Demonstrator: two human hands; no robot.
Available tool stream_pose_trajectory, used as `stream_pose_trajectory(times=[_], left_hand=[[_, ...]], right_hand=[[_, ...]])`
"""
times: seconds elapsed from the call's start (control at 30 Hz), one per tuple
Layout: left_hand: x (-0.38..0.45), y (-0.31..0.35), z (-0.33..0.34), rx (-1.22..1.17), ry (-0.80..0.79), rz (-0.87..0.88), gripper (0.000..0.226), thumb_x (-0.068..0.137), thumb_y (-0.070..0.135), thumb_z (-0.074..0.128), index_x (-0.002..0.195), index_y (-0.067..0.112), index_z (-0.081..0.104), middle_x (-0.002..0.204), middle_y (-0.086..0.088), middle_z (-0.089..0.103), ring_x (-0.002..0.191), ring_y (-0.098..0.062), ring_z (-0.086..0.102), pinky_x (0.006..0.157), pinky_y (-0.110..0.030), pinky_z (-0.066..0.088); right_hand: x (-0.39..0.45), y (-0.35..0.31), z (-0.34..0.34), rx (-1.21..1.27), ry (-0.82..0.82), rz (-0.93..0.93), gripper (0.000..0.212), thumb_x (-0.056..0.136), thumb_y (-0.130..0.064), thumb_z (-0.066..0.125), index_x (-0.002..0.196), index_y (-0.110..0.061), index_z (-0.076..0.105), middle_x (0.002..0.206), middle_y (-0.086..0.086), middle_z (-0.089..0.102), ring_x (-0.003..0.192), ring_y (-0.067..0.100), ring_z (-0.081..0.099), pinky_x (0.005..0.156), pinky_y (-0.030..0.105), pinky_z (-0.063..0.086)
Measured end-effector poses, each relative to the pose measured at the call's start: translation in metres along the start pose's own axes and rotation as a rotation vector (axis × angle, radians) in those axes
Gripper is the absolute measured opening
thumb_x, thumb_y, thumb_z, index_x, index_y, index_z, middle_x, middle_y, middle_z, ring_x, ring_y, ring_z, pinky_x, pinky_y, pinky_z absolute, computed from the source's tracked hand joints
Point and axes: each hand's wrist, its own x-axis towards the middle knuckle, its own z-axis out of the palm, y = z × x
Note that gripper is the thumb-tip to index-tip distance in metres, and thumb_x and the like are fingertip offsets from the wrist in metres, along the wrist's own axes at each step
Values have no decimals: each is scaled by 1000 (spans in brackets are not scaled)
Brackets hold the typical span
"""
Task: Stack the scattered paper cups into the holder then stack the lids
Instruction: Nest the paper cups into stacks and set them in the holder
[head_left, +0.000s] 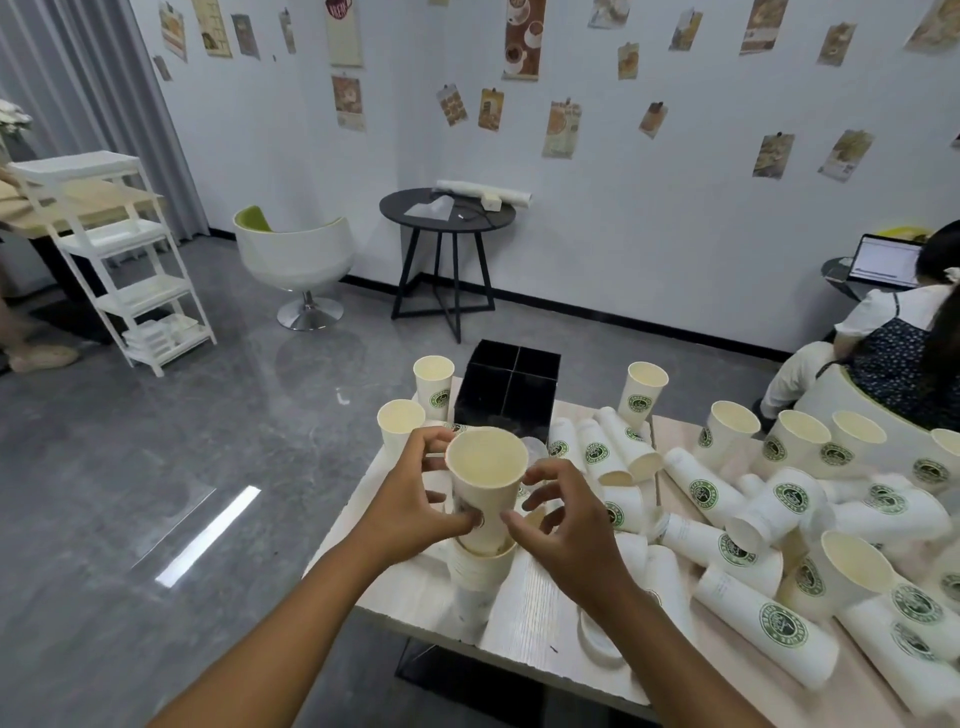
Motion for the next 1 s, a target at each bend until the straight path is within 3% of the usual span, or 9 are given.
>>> stream_pose_trajectory(times=[0.1,0.2,0.37,0.5,0.63,0.7,0.87,1.0], left_hand=[[-6,-5,-5,49,-39,44,105,63,31,97,144,45,32,136,21,53,124,0,55,95,-25,57],[-8,-7,-7,82,-80,77,104,63,35,96,145,45,33,140,21,52,127,1,54,97,-23,53],[5,-4,3,116,-103,130,80,73,34,92,138,43,46,139,26,53,128,2,53,99,-25,51],[32,6,17,184,-149,218,62,77,31,88,129,41,55,133,24,57,126,0,54,97,-18,45],[65,14,31,293,-202,304,49,79,28,88,121,32,63,126,18,61,120,-4,57,93,-6,39],[83,16,39,344,-244,313,47,80,31,87,120,32,64,125,19,61,119,-5,57,93,-9,40],[132,12,66,460,-398,308,49,80,42,85,123,38,61,125,25,58,121,-4,55,102,-28,48],[176,19,98,499,-507,324,50,78,55,77,123,42,59,125,28,56,122,-3,54,103,-30,48]], right_hand=[[-7,10,-2,0,-5,63,48,79,-28,86,113,-31,53,112,-17,59,91,15,66,64,35,58],[-15,19,-6,15,-11,117,50,78,-28,88,114,-31,53,114,-16,60,89,15,65,65,28,56],[-24,38,-15,-4,18,159,53,80,-27,87,122,-33,55,116,-15,60,92,13,63,68,20,51],[-20,59,-30,-105,14,144,54,81,-26,86,126,-33,57,121,-14,58,99,7,60,76,11,45],[-13,93,-46,-241,-28,142,52,80,-43,73,128,-30,57,126,-14,53,110,13,55,94,26,48],[-12,114,-55,-281,-27,186,56,77,-48,70,128,-28,59,124,-9,53,108,17,55,96,31,49],[-12,164,-84,-307,-8,347,59,77,-34,84,131,-30,60,127,-7,49,117,18,50,96,33,45],[-7,189,-113,-219,60,432,56,76,-40,80,127,-41,56,125,-12,47,106,3,54,97,36,50]])
